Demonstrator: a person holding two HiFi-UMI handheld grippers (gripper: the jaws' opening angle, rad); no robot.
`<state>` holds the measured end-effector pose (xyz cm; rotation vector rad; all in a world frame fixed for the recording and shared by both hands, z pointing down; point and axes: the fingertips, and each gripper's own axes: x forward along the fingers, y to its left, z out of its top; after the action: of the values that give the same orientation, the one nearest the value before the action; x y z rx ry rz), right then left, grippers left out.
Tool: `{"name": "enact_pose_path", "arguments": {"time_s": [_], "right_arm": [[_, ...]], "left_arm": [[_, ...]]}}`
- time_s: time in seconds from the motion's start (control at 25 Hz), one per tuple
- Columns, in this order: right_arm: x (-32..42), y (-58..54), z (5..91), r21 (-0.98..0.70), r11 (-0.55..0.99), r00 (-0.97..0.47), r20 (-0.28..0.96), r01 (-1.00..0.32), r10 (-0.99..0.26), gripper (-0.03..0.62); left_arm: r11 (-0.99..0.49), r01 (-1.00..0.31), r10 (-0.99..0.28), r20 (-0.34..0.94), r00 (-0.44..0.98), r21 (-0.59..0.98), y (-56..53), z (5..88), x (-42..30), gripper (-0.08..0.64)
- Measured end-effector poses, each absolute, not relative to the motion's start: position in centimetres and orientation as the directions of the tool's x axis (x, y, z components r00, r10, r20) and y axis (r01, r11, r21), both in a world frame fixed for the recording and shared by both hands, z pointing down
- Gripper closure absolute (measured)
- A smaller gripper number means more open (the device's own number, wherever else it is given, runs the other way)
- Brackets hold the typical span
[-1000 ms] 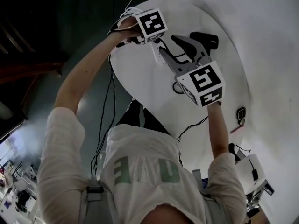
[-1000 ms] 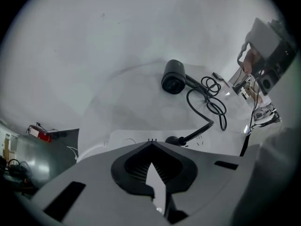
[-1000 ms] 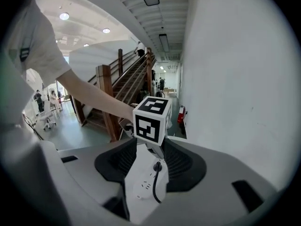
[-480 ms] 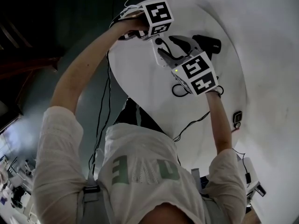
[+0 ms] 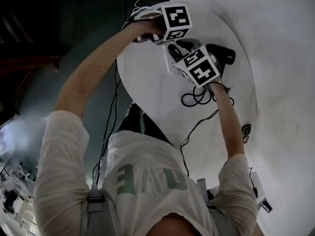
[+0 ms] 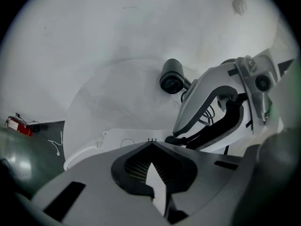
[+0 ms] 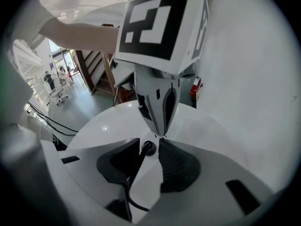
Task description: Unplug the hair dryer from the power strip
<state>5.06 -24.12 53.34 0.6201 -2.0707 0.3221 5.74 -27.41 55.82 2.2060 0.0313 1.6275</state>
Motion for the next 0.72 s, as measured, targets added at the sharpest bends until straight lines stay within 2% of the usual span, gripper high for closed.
{"name": "enact_pose_path", "arguments": {"time_s": [0.08, 0.12, 0.36, 0.6, 0.72], "right_arm": [[4.96, -23.89, 53.82, 0.006, 0.839, -0.433, 0.855, -0.544, -0.286, 0.51], [4.81, -23.82, 53.9, 0.011, 0.838, -0.421, 0.861, -0.545, -0.285, 0.521], [4.64, -24.13, 54.2, 0.019, 0.817, -0.39, 0.872, -0.576, -0.295, 0.524], [4.85, -23.83, 53.81, 0.084, 0.77, -0.394, 0.821, -0.633, -0.413, 0.531], [5.07, -23.83, 54.06, 0.032, 0.768, -0.405, 0.835, -0.64, -0.372, 0.531]], "left_arm": [[-0.923, -0.208, 0.247, 0.914, 0.323, 0.323, -27.4, 55.82, 5.82, 0.551], [-0.926, -0.204, 0.244, 0.915, 0.321, 0.319, -27.41, 55.8, 5.84, 0.551], [-0.948, -0.176, 0.21, 0.936, 0.281, 0.265, -27.39, 55.88, 5.75, 0.551], [-0.972, -0.181, 0.111, 0.97, 0.215, 0.151, -27.23, 56.01, 5.4, 0.549], [-0.97, -0.182, 0.115, 0.966, 0.231, 0.159, -27.0, 56.17, 5.56, 0.551]]}}
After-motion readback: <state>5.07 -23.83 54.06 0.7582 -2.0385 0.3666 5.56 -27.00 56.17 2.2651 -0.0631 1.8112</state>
